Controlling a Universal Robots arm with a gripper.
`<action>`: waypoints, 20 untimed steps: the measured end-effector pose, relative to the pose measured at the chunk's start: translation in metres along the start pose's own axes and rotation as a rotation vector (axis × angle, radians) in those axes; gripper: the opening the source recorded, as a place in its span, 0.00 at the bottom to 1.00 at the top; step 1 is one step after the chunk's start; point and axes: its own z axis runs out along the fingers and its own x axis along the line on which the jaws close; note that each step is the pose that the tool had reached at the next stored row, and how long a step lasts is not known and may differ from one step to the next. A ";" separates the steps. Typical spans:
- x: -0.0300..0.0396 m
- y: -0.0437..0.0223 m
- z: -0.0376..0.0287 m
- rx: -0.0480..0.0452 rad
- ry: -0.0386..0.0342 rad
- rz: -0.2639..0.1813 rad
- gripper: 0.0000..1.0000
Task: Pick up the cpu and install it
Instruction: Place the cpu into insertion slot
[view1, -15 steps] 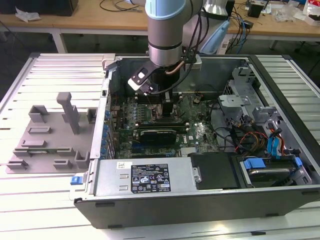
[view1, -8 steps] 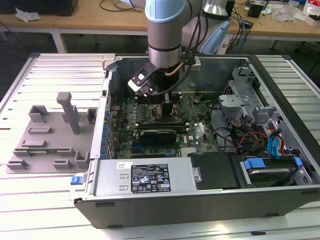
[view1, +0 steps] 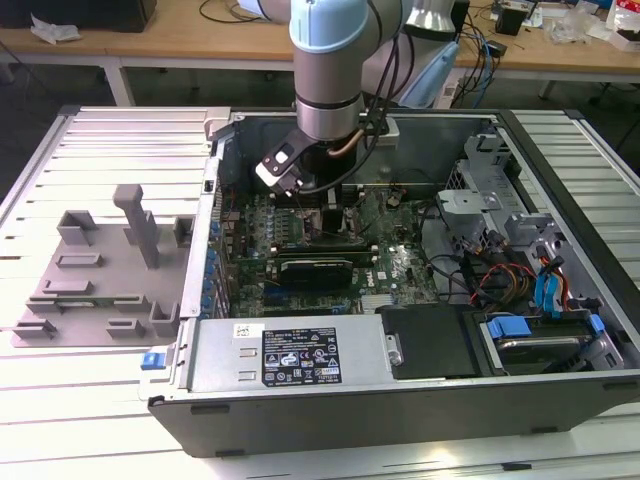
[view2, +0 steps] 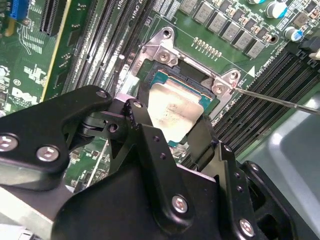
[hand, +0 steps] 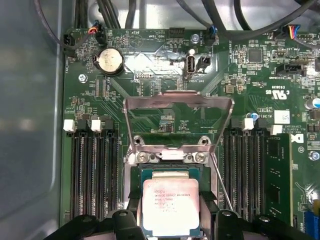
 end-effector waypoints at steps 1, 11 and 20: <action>-0.0001 -0.0001 0.0003 0.0002 -0.0003 0.000 0.55; -0.0002 -0.0003 0.0018 0.0002 -0.0009 0.013 0.55; -0.0003 -0.0003 0.0028 0.0004 -0.0011 0.013 0.55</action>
